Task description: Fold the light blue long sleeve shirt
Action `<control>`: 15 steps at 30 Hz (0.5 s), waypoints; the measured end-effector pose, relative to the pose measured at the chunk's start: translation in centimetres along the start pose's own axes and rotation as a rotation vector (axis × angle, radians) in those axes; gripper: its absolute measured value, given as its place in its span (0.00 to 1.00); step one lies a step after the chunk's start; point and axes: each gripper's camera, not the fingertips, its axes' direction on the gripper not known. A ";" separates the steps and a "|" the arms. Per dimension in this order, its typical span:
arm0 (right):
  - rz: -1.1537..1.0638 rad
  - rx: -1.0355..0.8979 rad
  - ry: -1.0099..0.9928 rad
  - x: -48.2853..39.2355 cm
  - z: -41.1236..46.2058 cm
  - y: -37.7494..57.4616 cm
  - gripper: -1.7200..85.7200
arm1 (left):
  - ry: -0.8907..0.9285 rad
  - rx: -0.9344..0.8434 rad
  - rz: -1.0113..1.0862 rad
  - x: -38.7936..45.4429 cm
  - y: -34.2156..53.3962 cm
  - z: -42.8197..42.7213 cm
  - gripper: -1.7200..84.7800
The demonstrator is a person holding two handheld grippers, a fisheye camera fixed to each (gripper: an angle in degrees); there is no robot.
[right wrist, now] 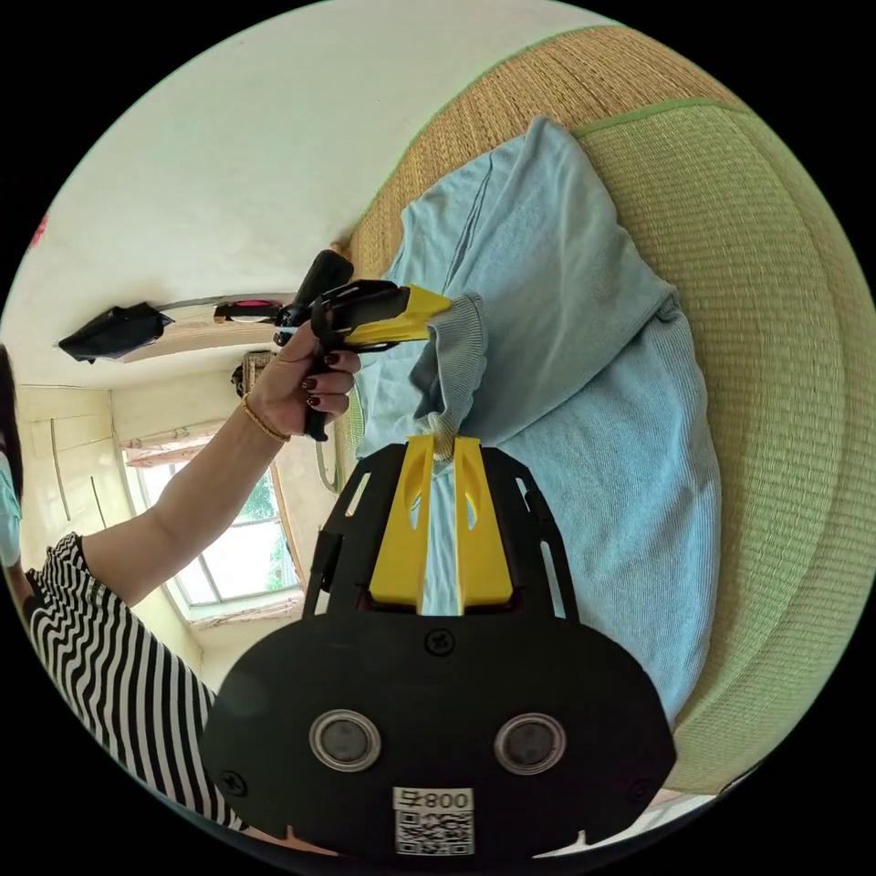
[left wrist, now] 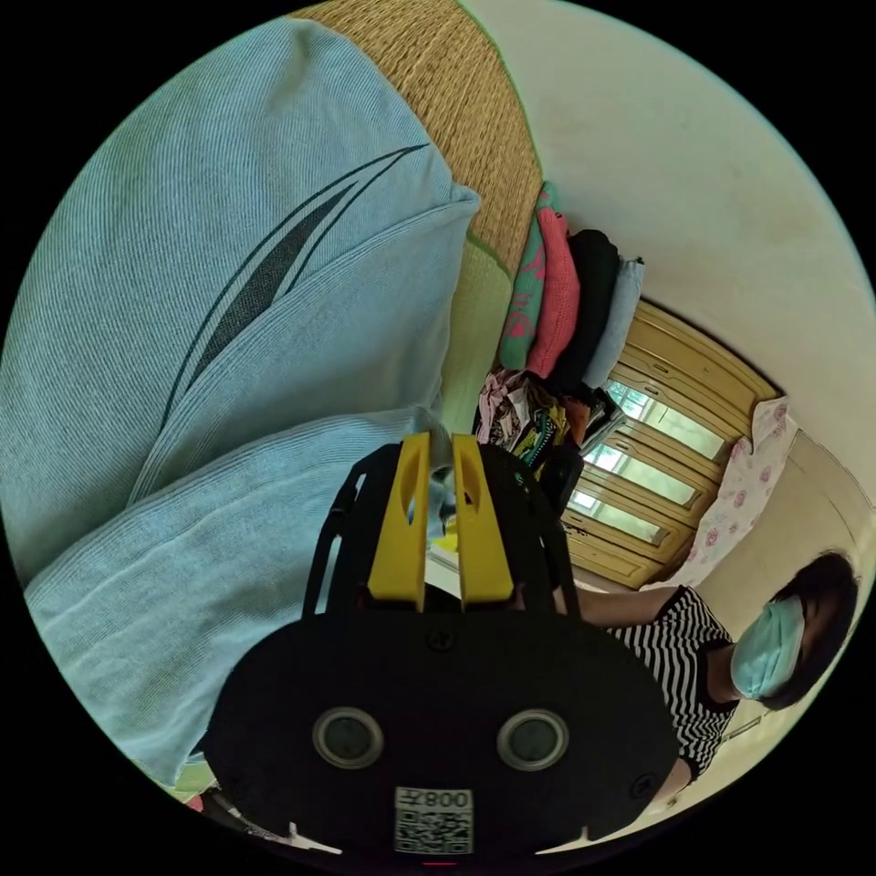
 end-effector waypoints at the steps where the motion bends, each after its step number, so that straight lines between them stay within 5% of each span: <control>1: 0.014 0.001 0.003 1.0 0.1 -0.4 0.04 | 0.026 0.016 0.004 -0.5 -0.4 0.4 0.07; 9: -0.022 0.013 0.029 2.8 0.9 -2.3 0.02 | 0.087 0.180 0.082 -3.2 0.9 0.4 0.06; 15: -0.188 -0.172 0.179 0.6 8.2 -6.0 0.02 | 0.057 0.372 0.072 -7.8 8.1 0.0 0.06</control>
